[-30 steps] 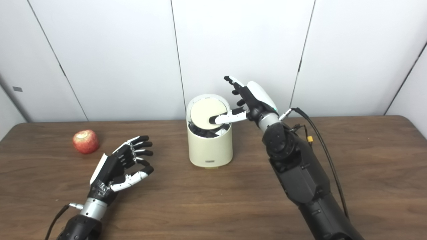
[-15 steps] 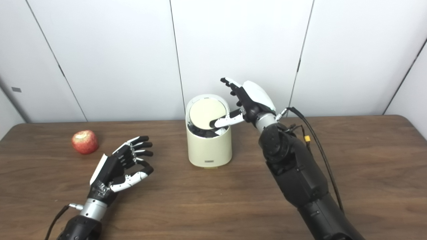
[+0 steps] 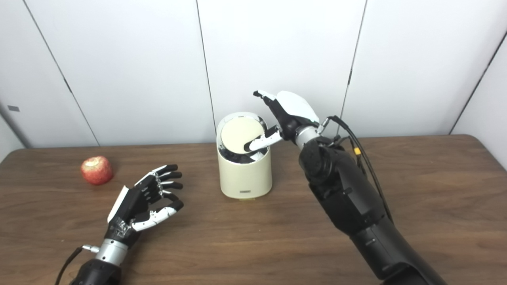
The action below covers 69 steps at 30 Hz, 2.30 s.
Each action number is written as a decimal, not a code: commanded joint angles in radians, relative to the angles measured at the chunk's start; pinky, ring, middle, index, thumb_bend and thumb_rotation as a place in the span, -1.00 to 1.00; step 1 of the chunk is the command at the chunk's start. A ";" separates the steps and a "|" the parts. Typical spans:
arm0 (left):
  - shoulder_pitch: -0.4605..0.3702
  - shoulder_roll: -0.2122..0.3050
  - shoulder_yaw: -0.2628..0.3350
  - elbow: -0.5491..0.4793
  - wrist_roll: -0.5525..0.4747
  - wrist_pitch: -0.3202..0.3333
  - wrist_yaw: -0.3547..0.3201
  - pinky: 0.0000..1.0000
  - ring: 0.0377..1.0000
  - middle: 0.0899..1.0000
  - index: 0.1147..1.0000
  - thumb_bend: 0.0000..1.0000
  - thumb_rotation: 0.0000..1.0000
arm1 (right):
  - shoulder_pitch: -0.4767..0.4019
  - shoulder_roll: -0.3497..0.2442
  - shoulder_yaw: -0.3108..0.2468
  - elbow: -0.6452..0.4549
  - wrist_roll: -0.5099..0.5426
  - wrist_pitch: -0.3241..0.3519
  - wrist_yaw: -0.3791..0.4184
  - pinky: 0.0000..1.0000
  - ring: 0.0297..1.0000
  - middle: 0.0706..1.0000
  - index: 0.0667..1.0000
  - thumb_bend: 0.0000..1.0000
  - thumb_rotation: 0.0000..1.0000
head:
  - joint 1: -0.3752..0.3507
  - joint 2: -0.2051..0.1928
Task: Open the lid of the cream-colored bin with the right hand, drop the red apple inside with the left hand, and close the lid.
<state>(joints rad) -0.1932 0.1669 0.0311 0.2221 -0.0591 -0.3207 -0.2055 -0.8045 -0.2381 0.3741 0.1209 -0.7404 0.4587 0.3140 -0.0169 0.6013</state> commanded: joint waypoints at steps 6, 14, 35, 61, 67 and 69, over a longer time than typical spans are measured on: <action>0.050 -0.035 -0.017 0.012 -0.001 0.009 0.013 0.12 0.37 0.52 0.62 0.29 -0.78 | -0.099 0.077 -0.044 0.015 -0.301 0.011 0.289 0.35 0.72 0.87 0.79 0.75 -0.69 | 0.003 0.008; 0.052 -0.036 -0.014 0.006 -0.005 0.013 0.011 0.12 0.36 0.51 0.62 0.31 -0.75 | -0.079 0.100 -0.072 0.012 -0.390 0.011 0.377 0.37 0.74 0.88 0.78 0.76 -0.69 | 0.005 0.012; 0.037 -0.031 -0.012 0.031 -0.015 0.004 0.001 0.11 0.36 0.51 0.61 0.36 -0.70 | 0.072 0.076 -0.239 -0.218 -0.085 -0.003 0.123 0.27 0.61 0.75 0.71 0.61 -0.54 | -0.001 0.009; 0.022 -0.021 -0.015 0.060 -0.017 -0.020 -0.004 0.09 0.37 0.51 0.62 0.31 -0.73 | 0.515 0.031 -0.377 -0.298 0.449 -0.392 -0.157 0.28 0.54 0.71 0.74 0.56 -0.49 | 0.001 -0.003; 0.018 -0.018 -0.014 0.064 -0.025 -0.029 -0.009 0.08 0.38 0.52 0.62 0.32 -0.71 | 0.572 0.041 -0.374 -0.274 0.488 -0.449 -0.192 0.31 0.54 0.70 0.75 0.53 -0.63 | -0.002 -0.005; 0.018 -0.017 -0.013 0.062 -0.028 -0.024 -0.011 0.09 0.39 0.52 0.62 0.31 -0.73 | 0.585 0.040 -0.376 -0.262 0.507 -0.465 -0.195 0.29 0.55 0.72 0.74 0.51 -0.71 | -0.002 -0.005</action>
<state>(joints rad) -0.2045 0.1559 0.0246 0.2348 -0.0751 -0.3228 -0.2136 -0.2021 -0.1957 0.0074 -0.1278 -0.2576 0.0526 0.1411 -0.0184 0.5952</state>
